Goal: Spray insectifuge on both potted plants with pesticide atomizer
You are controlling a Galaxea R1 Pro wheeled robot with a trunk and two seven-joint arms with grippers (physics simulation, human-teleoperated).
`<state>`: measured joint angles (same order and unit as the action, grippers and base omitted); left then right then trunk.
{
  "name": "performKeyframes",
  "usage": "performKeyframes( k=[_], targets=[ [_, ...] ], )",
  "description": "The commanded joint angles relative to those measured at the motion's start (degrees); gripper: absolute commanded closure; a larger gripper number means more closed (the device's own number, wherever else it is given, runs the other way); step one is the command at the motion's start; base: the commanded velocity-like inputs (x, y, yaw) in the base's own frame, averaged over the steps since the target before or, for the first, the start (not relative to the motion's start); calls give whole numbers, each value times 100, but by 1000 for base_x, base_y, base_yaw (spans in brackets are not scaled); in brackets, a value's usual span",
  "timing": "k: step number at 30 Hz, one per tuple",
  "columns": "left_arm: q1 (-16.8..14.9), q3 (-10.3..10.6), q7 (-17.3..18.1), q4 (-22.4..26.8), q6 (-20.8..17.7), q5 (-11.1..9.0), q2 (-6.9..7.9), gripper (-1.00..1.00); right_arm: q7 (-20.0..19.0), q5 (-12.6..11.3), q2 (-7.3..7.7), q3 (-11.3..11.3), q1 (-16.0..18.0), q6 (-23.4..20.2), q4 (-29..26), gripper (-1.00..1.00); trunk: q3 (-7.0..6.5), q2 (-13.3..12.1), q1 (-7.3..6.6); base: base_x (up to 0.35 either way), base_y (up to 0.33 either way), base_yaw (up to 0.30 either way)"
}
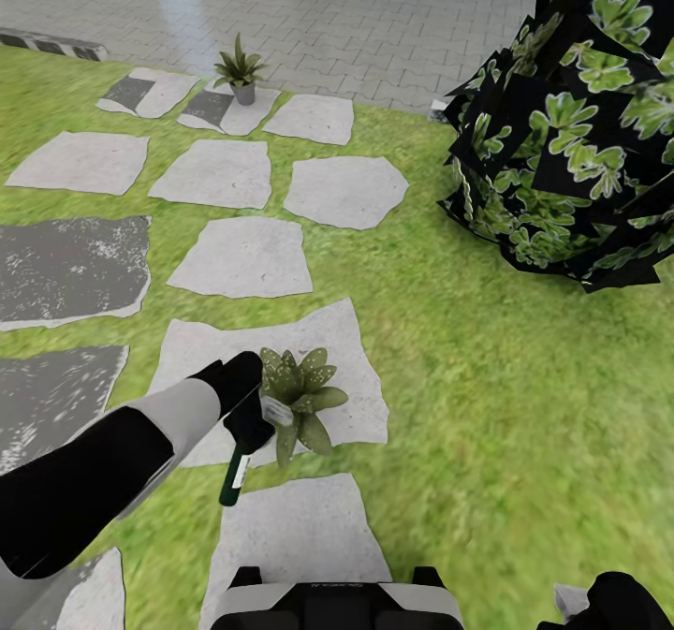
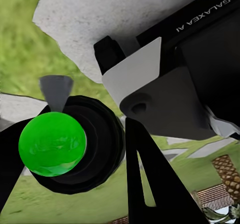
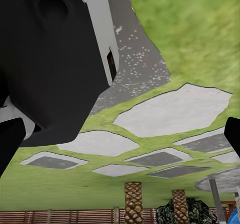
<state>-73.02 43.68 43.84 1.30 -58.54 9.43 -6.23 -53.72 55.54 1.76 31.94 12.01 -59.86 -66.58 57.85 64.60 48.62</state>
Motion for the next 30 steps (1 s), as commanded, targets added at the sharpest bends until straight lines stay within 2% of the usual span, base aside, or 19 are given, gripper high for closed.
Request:
performKeyframes(
  k=[1, 12, 20, 30],
  targets=[
    [-21, -9, 54, 8, -16, 59, 6, 100, -59, 54, -1, 5, 3, -14, -5, -100, 3, 3, 0, 0, 0, 5],
    [-35, -8, 63, 24, -9, 30, -25, 100, -59, 54, -1, -3, 3, -14, -4, -100, 9, 3, 0, 0, -5, 119],
    [-10, -17, 71, 37, -16, 17, -36, 100, -59, 54, 0, 4, 1, -14, -4, -100, 9, 3, 0, 0, -295, 2],
    [-8, -17, 72, 29, -17, 32, -36, 100, -58, 54, 3, 5, 3, -14, -4, -100, 9, 3, 0, -47, -138, 0]
  ],
)
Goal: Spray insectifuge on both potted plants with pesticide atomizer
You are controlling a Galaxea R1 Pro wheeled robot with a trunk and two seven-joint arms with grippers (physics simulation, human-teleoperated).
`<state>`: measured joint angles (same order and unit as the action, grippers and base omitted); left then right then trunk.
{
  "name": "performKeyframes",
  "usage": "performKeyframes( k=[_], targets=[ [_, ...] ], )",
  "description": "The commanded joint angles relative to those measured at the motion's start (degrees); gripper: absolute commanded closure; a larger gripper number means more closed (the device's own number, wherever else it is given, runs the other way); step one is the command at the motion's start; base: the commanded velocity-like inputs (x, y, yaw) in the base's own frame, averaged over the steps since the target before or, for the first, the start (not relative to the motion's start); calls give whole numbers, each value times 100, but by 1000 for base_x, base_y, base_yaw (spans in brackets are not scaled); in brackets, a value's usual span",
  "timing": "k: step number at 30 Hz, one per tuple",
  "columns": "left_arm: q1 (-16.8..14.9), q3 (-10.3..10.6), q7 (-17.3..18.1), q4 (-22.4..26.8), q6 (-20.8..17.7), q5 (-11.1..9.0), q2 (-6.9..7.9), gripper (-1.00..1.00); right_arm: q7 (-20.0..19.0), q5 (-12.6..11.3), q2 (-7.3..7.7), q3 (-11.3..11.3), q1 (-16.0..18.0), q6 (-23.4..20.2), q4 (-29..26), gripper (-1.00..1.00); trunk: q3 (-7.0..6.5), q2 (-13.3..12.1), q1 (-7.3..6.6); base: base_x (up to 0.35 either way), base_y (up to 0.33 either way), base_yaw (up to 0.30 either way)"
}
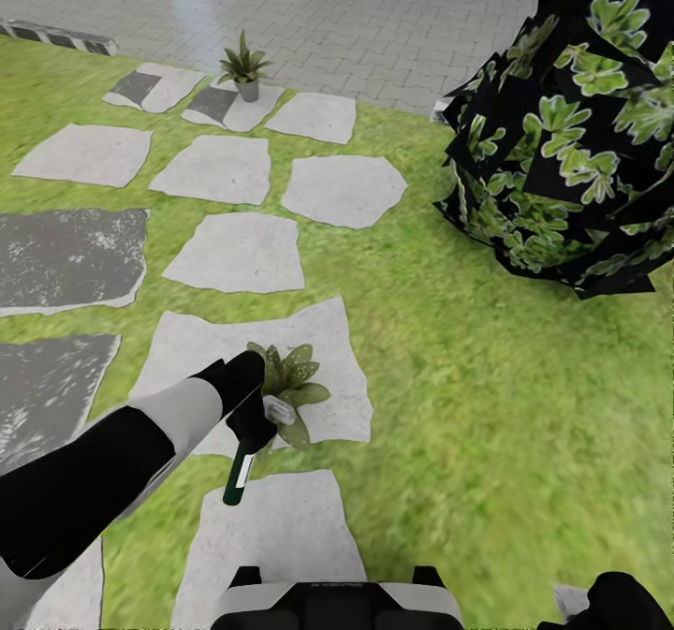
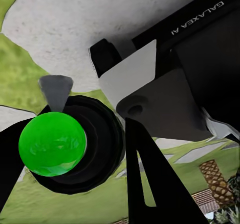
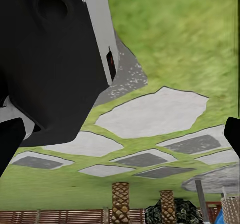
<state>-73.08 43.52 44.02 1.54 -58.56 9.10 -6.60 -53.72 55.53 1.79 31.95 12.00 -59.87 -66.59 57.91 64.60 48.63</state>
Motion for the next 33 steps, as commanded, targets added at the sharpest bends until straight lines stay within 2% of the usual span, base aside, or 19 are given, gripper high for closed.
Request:
performKeyframes(
  k=[1, 7, 12, 17, 23, 33],
  targets=[
    [0, -2, 54, 5, -15, 65, 0, 100, -59, 54, -1, 5, 4, -13, -3, -100, 3, 3, 0, -49, -99, 0],
    [191, -2, 54, 13, -14, 52, 0, 100, -60, 54, -3, 5, 3, -13, -3, -100, 3, 3, 0, -7, -14, 1],
    [371, -2, 51, 21, -12, 38, 0, 100, -60, 54, -3, 5, 3, -13, -3, -100, 3, 3, 0, 0, 0, 162],
    [423, -7, 46, 22, -13, 31, 1, 100, -60, 54, -3, 5, 4, -13, -3, -100, 3, 3, 0, 0, 0, 37],
    [420, -10, 48, 22, -14, 35, 0, 100, -60, 54, 4, 5, 2, -13, -6, -100, 3, 3, 0, 0, 0, 1],
    [110, -8, 54, -1, -15, 64, 0, 100, -60, 54, 5, 13, 4, -13, -8, -100, 3, 3, 0, 0, 0, 0]
  ],
)
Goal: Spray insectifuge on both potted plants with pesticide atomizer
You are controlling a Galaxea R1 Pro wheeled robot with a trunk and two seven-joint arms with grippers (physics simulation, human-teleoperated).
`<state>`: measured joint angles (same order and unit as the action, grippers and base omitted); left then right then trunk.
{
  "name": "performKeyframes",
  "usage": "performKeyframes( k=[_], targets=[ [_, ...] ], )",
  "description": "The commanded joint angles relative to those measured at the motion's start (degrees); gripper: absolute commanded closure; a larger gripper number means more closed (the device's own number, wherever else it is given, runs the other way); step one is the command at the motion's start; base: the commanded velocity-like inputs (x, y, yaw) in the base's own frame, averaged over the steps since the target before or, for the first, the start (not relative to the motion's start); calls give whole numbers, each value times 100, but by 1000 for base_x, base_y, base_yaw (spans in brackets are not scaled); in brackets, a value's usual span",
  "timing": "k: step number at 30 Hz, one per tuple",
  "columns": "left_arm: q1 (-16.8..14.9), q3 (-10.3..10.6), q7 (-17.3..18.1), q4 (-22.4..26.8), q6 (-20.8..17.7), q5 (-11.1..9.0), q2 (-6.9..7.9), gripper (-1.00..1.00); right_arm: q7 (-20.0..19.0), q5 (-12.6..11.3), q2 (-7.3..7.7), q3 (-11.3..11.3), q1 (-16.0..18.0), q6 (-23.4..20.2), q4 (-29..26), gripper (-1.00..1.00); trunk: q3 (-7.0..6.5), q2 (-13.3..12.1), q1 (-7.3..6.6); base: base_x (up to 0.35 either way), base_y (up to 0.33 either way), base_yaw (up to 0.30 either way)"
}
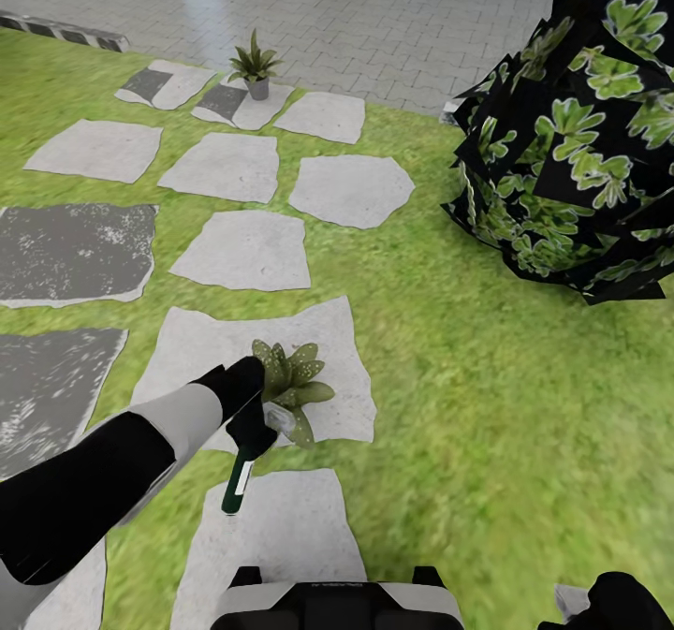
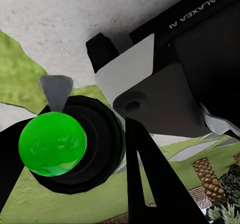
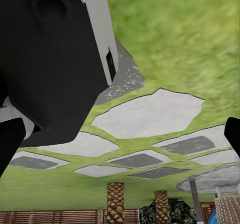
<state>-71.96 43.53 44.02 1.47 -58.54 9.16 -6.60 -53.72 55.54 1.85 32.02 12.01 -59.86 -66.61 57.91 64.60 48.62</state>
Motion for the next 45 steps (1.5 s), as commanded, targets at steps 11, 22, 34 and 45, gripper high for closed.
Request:
performKeyframes(
  k=[11, 22, 34, 45],
  targets=[
    [308, -4, 47, 28, -17, 26, 1, 100, -52, 53, -5, 6, 3, -14, 6, -100, 3, 3, 0, 0, 0, 0],
    [325, -24, 45, 29, -8, 22, 51, 100, -51, 46, -9, -7, 2, -14, 8, -100, 3, 3, 0, 0, 10, 0],
    [323, -4, 45, 29, -8, 25, 53, 100, -50, 49, -9, -12, -2, -14, 8, -100, 3, 3, 0, -75, 284, 0],
    [323, 1, 45, 36, -8, 25, 40, 100, -50, 48, -9, -12, 3, -14, 8, -100, 3, 3, 0, 90, 337, 0]
  ],
)
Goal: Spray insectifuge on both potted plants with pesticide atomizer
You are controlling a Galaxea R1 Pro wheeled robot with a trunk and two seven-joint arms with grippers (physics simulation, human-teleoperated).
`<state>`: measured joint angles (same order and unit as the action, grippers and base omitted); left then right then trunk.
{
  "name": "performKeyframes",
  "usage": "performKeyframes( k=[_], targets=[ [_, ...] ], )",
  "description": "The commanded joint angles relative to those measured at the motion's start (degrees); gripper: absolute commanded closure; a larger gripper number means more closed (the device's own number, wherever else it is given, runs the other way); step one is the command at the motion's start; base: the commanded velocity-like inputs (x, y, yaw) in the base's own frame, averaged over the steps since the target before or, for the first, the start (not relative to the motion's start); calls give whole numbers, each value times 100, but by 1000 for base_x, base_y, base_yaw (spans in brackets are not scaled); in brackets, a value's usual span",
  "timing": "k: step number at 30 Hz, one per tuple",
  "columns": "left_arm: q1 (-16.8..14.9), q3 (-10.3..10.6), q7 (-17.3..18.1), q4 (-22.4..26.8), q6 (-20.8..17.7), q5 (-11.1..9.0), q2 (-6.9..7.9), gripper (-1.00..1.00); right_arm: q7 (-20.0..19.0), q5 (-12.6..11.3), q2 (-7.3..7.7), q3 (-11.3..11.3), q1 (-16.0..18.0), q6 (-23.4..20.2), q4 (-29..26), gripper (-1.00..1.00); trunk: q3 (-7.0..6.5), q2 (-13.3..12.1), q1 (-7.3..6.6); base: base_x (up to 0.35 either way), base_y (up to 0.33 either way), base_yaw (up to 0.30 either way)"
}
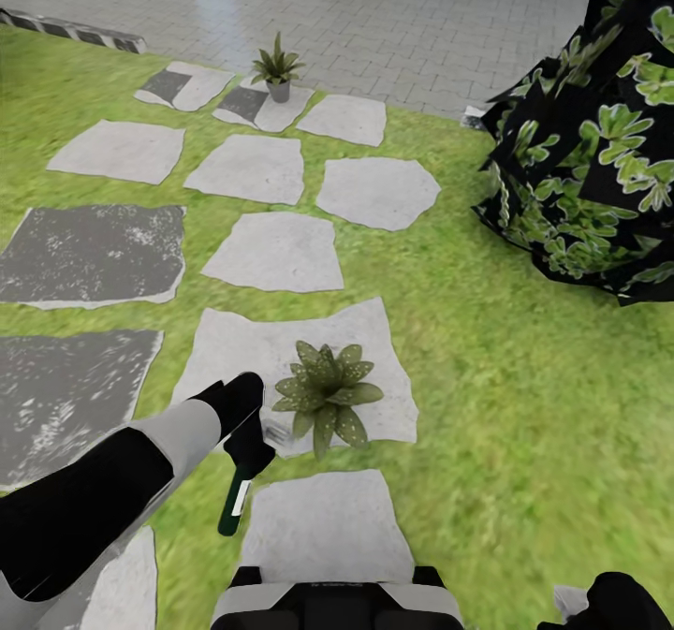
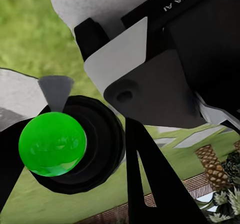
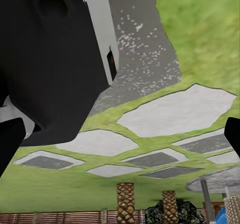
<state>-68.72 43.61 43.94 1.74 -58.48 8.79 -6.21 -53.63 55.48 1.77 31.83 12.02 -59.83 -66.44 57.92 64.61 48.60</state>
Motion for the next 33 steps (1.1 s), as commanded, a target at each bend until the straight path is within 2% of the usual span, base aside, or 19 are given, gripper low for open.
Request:
performKeyframes(
  k=[1, 9, 15, 19, 33],
  targets=[
    [-1, -7, 53, 9, -15, 61, -1, 100, -60, 54, -2, 7, 1, -17, -9, -100, 3, 2, 2, 152, 335, 0],
    [-1, 6, 53, 10, -15, 68, -3, 100, -60, 52, -2, 7, 2, -17, -9, -100, 3, 2, 2, 111, 297, 0],
    [-1, -8, 50, 5, -8, 67, 3, 100, -66, 56, 0, 11, 2, -17, -9, -100, 3, 2, 2, 7, 23, 0],
    [-1, 15, 36, 3, 1, 137, 6, 100, -70, 43, 0, -1, 0, -17, -23, -100, 3, 2, 2, 0, 1, 0],
    [8, -15, 52, -5, 8, 98, 67, 100, -86, 16, 18, 19, 2, -17, -96, -100, 3, 2, 2, 0, 0, 0]
  ],
)
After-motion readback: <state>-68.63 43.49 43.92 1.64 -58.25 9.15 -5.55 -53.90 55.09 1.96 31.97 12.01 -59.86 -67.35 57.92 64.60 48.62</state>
